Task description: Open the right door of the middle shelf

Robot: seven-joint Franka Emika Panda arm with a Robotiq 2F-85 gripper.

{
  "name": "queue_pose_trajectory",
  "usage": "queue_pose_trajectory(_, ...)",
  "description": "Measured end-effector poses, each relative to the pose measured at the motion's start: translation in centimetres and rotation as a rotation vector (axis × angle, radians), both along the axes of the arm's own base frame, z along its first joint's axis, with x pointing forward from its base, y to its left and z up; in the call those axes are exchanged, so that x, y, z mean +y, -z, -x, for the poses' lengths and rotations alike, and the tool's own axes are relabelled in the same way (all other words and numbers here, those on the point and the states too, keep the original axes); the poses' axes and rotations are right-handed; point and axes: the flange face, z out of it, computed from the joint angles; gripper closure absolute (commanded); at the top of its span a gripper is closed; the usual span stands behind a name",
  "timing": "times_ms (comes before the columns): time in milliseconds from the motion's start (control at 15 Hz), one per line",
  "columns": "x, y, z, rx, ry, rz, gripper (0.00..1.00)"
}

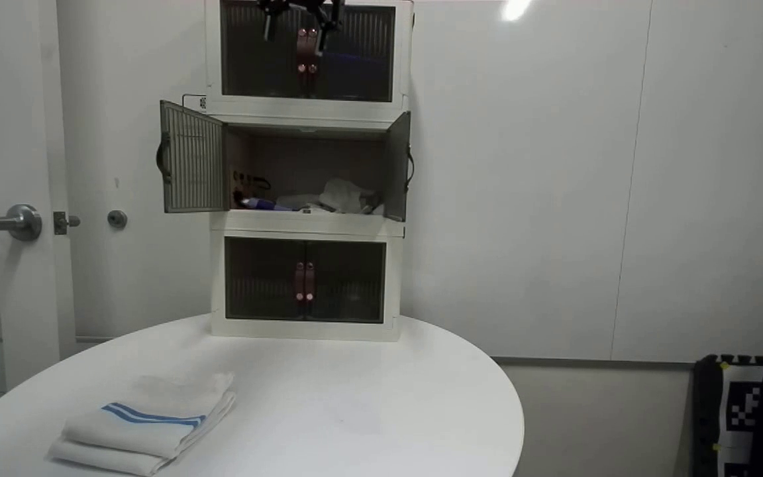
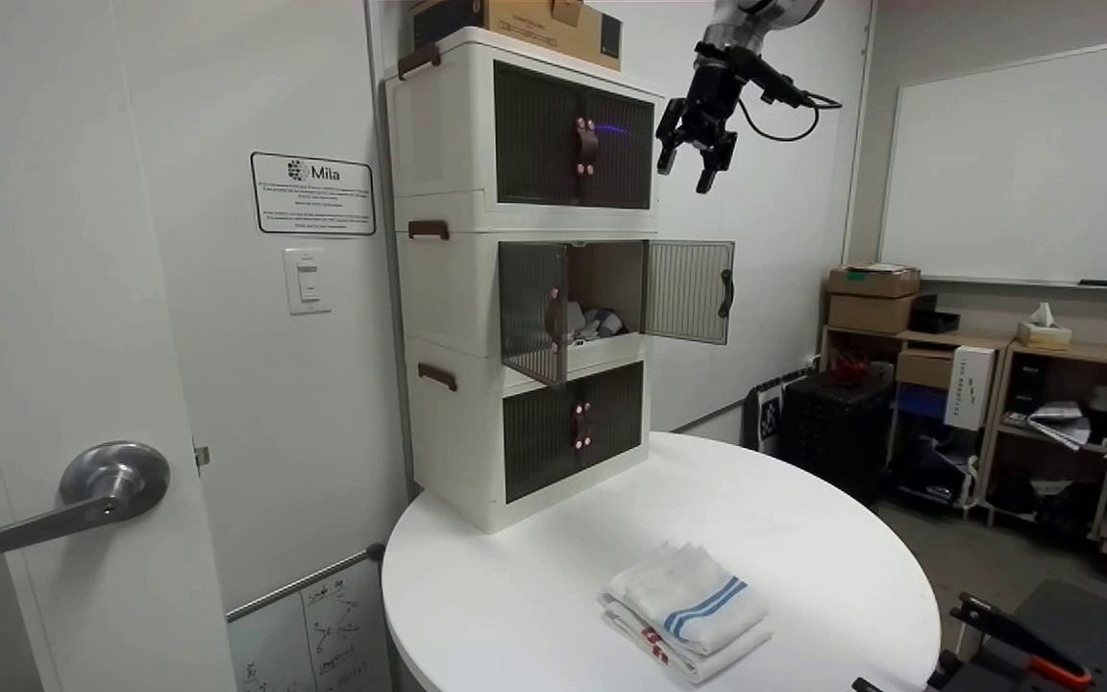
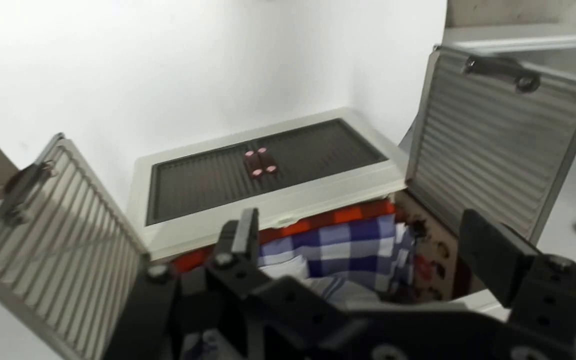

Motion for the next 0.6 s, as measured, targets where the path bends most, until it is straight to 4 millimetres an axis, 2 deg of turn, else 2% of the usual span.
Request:
queue_pose_trajectory(200, 2.2, 2.2, 1.8, 0.018, -0.130, 0.041, 0.00)
queue_pose_trajectory(600, 2.2, 5.1, 4.4, -0.158, -0.212, 0.255, 0.00)
